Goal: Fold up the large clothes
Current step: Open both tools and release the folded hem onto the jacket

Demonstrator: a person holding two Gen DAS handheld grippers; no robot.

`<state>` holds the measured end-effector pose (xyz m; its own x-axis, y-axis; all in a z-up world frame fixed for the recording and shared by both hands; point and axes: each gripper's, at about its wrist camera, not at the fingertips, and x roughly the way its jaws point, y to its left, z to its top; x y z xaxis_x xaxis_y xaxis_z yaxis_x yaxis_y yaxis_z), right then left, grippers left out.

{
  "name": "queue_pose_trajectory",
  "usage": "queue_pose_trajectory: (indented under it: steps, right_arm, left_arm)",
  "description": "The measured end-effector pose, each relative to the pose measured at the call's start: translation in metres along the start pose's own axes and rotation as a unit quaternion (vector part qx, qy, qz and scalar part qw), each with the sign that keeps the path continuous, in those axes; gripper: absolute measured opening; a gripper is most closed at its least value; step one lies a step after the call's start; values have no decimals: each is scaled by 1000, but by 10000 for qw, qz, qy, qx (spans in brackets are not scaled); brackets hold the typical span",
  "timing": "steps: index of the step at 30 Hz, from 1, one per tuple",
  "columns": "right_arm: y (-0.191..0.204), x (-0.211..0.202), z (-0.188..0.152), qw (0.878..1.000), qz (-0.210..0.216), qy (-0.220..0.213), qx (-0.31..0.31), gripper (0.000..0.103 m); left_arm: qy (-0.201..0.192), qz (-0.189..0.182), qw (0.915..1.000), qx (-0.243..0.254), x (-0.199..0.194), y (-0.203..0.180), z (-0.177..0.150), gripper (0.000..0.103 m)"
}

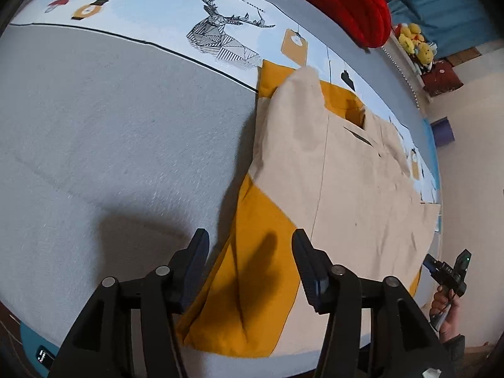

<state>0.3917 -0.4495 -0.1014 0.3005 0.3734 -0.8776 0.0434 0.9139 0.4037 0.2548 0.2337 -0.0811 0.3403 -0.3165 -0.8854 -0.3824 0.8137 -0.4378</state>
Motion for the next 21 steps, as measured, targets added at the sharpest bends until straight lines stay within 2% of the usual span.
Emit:
queue_pose_trajectory:
  steps: [6, 10, 15, 16, 17, 18, 19, 21]
  right_arm:
    - [-4, 23, 3, 9995, -62, 301, -81, 42]
    - [-5, 27, 7, 9995, -78, 287, -129, 42]
    - [-2, 30, 11, 9993, -108, 257, -238, 42]
    - [1, 31, 11, 9992, -124, 253, -285, 42]
    - [3, 31, 11, 9989, -165, 241, -368, 40]
    - [6, 30, 10, 9984, -241, 171, -481, 26]
    - [10, 29, 10, 9977, -314, 112, -582, 14]
    - [15, 23, 9, 9965, -364, -47, -751, 8]
  left_arm:
    - [-55, 219, 9997, 16, 16, -13, 14, 52]
    - [-83, 451, 9989, 23, 28, -18, 23, 52]
    - [-118, 542, 9984, 63, 39, -23, 29, 49]
    - [-132, 548, 9984, 84, 41, -24, 29, 46]
    - [-129, 550, 9983, 109, 42, -26, 30, 37]
    - [-126, 556, 9983, 146, 43, -28, 30, 20]
    - [-138, 596, 9979, 189, 43, -31, 30, 12]
    - [-364, 687, 9966, 257, 34, -37, 32, 5]
